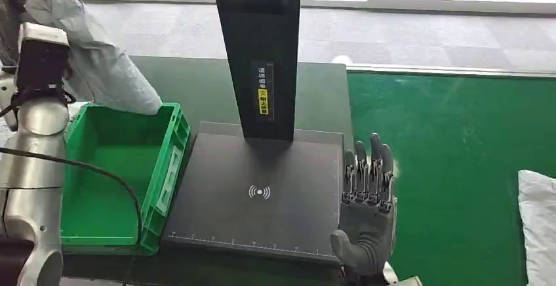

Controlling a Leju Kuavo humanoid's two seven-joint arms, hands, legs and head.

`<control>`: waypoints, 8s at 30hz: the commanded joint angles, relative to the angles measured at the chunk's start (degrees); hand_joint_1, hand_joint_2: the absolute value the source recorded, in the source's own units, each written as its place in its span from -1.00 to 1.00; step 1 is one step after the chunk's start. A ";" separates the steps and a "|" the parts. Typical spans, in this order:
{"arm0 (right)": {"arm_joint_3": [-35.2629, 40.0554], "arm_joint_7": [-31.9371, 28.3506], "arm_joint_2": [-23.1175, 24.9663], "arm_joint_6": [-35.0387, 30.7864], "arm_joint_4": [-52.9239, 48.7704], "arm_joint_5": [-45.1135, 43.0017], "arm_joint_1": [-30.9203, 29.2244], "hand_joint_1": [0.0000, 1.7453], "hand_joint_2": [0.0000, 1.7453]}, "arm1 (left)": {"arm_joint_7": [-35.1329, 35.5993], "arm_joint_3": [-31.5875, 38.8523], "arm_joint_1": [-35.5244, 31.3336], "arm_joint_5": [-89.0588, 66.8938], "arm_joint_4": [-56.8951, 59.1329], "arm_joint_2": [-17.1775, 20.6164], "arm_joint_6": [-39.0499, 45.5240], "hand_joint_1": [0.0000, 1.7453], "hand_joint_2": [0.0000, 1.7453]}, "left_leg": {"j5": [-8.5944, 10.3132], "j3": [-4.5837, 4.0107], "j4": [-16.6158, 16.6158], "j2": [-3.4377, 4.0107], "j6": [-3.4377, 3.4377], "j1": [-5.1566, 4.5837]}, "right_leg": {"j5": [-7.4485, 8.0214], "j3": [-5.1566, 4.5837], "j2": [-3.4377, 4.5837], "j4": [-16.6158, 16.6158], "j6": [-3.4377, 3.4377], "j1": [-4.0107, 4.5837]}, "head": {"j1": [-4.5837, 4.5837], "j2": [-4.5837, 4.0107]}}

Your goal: Moved the parcel from conveyor to table for the left to box.

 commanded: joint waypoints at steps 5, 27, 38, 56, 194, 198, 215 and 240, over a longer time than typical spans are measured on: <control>0.56 -0.18 -1.06 0.06 2.34 -0.36 -1.07 -1.00 1.00 | 0.44 3.03 -9.13 0.25 8.82 0.80 -0.51 1.00 1.00 | 0.07 -0.14 0.00 -0.05 0.01 0.06 | 0.08 -0.07 -0.02 -0.06 0.07 0.04 | 0.00 0.00; -1.32 -0.18 -1.78 1.66 1.35 0.22 1.81 -1.00 1.00 | -11.80 16.35 4.97 11.63 21.65 4.83 0.28 1.00 1.00 | 0.12 0.18 -0.34 0.22 -0.02 -0.10 | 0.15 0.04 0.24 -0.17 -0.02 -0.07 | 0.00 0.00; -2.19 -0.18 -0.83 2.99 3.06 0.04 0.58 -1.00 1.00 | -14.34 20.55 29.19 14.31 5.28 -6.10 0.96 1.00 1.00 | 0.16 0.16 -0.49 0.28 0.05 -0.21 | 0.20 0.00 0.34 -0.37 0.05 -0.26 | 0.00 0.00; -3.85 -0.18 0.57 4.61 4.67 0.25 -0.03 -1.00 1.00 | -7.34 15.69 39.74 5.87 -9.17 -16.32 -0.24 -1.00 -1.00 | 0.11 -0.13 -0.20 0.10 0.08 -0.16 | 0.20 -0.15 0.12 -0.22 0.10 -0.17 | 0.02 0.00; -50.52 7.25 5.56 -1.41 33.89 31.82 -1.91 1.00 1.00 | -9.94 -19.31 44.32 21.09 -4.53 -28.79 -15.02 -1.00 -1.00 | -0.38 0.32 0.16 0.31 0.68 0.21 | 0.31 0.69 0.32 -0.74 0.64 0.19 | 0.04 0.00; -48.44 -0.18 15.39 -2.03 8.29 36.15 4.11 1.00 1.00 | -12.07 -19.13 45.24 22.97 -6.39 -28.77 -13.69 -1.00 -1.00 | -0.40 0.04 0.26 0.20 0.71 -0.01 | 0.17 0.40 0.20 -0.49 0.65 0.00 | 0.04 0.00; -45.15 -0.18 16.74 -2.03 0.49 39.34 5.02 1.00 1.00 | -12.15 -19.16 44.56 23.39 -5.97 -28.62 -13.67 -1.00 -1.00 | -0.26 0.00 0.17 -0.10 0.81 -0.12 | 0.15 0.40 -0.07 -0.61 0.78 -0.11 | 0.04 0.00; -19.59 10.05 15.62 8.69 55.14 34.76 -10.21 1.00 1.00 | -8.86 -21.83 39.59 24.08 0.55 -30.94 -10.77 -1.00 -1.00 | -0.10 0.07 0.11 -0.05 0.86 -0.02 | 0.28 0.51 0.00 -0.71 0.84 -0.01 | 0.02 0.00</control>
